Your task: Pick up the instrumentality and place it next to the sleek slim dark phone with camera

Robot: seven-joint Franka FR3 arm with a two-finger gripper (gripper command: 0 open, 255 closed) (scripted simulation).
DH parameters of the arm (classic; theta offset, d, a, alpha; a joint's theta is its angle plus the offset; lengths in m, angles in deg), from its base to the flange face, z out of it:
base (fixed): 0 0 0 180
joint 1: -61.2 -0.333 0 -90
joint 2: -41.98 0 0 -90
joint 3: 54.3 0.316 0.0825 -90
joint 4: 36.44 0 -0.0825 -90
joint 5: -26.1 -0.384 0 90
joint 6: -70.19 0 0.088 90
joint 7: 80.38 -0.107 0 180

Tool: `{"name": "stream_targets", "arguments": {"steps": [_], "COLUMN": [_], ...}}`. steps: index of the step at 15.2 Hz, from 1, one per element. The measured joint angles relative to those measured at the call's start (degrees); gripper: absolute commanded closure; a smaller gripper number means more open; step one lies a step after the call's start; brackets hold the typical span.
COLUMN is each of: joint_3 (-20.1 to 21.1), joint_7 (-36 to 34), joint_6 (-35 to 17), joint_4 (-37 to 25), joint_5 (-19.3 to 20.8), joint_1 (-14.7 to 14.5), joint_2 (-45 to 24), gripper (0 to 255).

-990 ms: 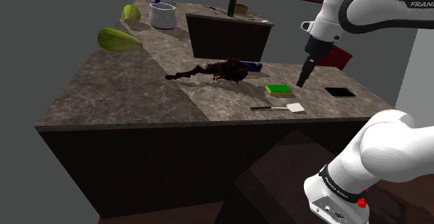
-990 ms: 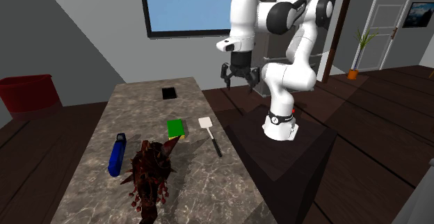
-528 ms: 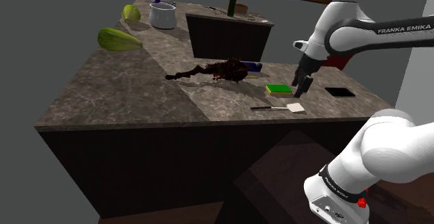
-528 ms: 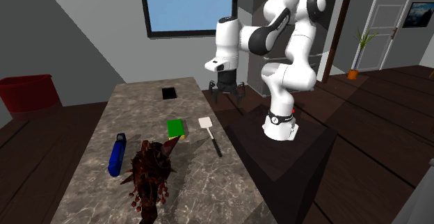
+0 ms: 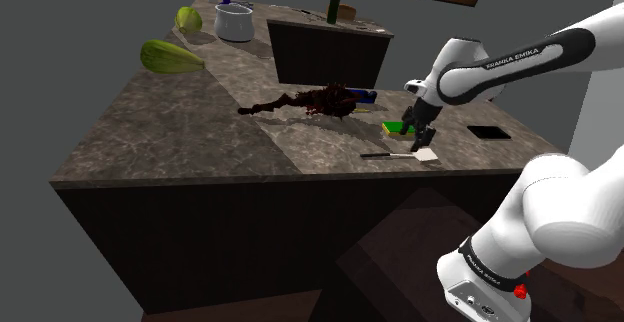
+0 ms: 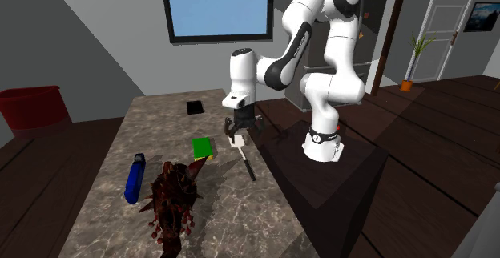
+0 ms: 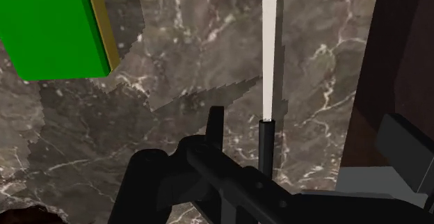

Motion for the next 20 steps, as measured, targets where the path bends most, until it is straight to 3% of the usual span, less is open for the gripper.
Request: {"name": "stream_targets", "arguments": {"steps": [2,9,15,16,20], "joint_3": [-2.82,-7.33,-7.94,-7.94,-7.94], "joint_7": [4.54,9.29,10.03,10.03,10.03], "joint_6": [-3.16,-10.94,-11.91,-11.91,-11.91], "joint_4": [-0.26,0.90,0.91,0.91,0.91], "joint_5": [-1.38,-6.06,-7.02,-7.02,-7.02], "joint_1": [-2.42,-7.02,-7.74,-7.74,-7.74], "joint_2": [-3.14,-10.26,-11.30,-11.30,-11.30], "gripper": [0,0,0,255,255]}}
